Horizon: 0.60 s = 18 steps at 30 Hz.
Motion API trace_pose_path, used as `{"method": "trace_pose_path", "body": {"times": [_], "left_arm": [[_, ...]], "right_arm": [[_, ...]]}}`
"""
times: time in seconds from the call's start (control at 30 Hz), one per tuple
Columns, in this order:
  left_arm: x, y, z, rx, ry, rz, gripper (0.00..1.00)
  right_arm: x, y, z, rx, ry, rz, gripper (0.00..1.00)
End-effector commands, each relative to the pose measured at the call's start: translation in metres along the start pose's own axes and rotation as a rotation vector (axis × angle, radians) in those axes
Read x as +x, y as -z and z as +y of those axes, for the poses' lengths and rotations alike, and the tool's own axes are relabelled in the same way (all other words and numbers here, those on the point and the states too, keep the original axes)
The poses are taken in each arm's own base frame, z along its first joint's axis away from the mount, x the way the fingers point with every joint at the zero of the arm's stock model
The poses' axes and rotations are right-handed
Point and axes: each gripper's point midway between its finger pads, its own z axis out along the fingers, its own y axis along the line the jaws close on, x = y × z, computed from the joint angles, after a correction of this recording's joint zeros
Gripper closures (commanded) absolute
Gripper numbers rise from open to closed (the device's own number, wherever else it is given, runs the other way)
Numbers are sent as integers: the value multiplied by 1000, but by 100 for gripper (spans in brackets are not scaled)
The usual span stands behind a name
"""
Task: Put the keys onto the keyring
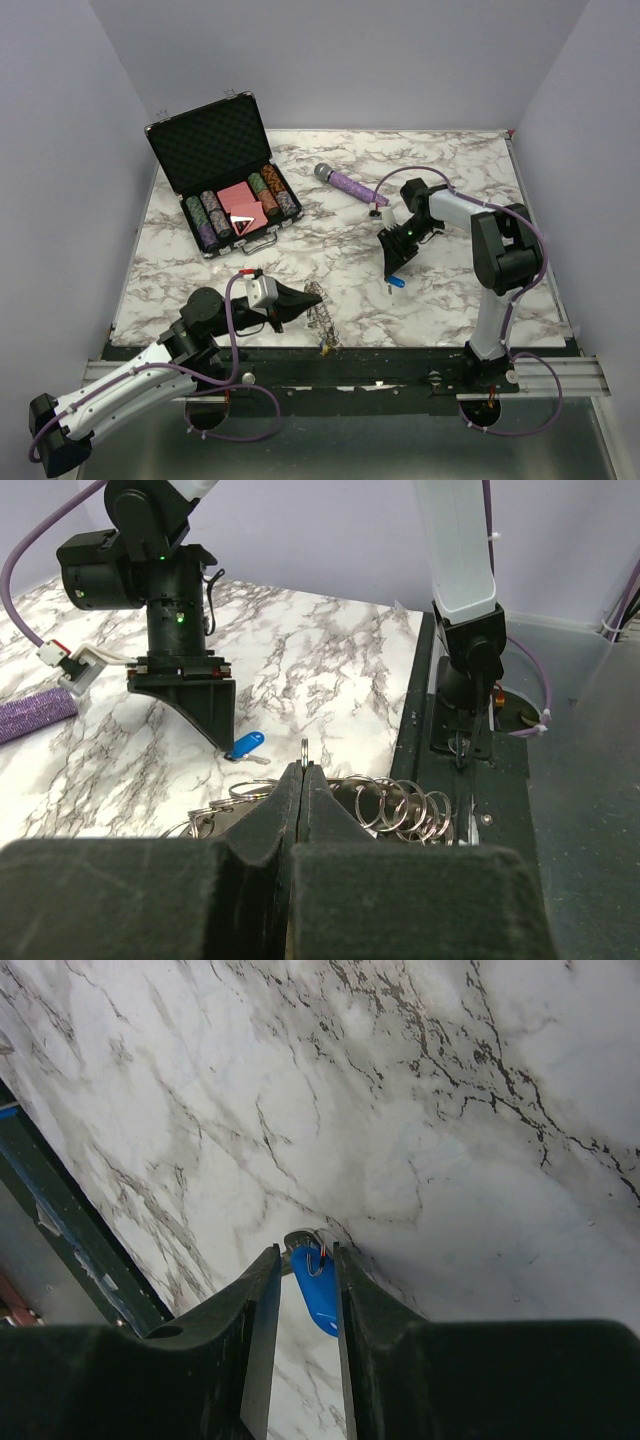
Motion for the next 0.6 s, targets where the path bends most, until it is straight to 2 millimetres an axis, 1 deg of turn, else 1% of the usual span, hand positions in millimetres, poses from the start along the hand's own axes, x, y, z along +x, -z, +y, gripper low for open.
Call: {"method": "trace_pose_path", "body": {"times": [0.0,0.17,0.57], "left_arm": [[-26,-2,0,-5,-39,-72,100],[-25,-2,0,-4,-38,-69,100],[-25,-2,1,-5,-36,-67,100]], "right_arm": [[-11,11,7,13,23,-27,64],[-12,12,7,19,27,-32,65],[-7,10,8,15,13,-21,66]]}}
